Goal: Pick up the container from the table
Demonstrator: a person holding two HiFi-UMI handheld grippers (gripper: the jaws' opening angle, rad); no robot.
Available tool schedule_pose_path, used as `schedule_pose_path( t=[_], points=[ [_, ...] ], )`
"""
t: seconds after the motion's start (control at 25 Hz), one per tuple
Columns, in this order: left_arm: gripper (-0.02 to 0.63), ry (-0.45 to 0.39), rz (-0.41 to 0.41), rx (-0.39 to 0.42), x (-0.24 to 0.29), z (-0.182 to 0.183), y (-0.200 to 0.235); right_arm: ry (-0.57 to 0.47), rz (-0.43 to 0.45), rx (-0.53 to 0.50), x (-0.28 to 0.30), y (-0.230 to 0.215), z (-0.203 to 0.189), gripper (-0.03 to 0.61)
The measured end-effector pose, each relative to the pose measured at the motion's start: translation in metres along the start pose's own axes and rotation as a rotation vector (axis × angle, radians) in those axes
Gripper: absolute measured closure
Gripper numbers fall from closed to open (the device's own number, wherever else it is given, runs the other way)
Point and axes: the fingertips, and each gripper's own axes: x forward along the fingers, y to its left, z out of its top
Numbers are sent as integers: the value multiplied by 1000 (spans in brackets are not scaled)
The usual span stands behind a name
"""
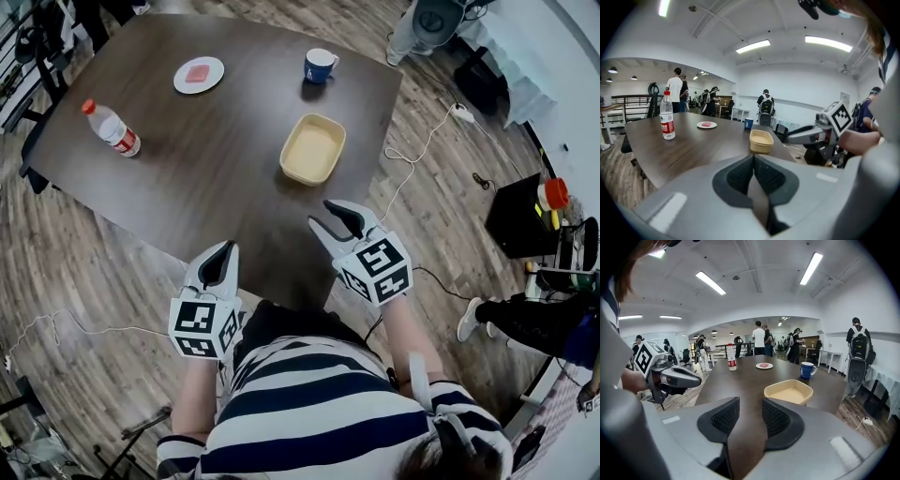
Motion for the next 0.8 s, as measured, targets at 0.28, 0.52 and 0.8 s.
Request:
schedule_pose_path(
  t=[0.28, 0.52, 0.8],
  points=[
    [614, 6, 69, -43, 26, 3, 13, 17, 49, -42, 36, -31, 5, 442],
    [614, 17, 101, -76, 39, 0, 18, 67, 81, -100, 62, -45, -1, 442],
    [614, 22, 143, -97, 45, -2, 26, 130, 111, -190, 90, -48, -11, 442]
  ],
)
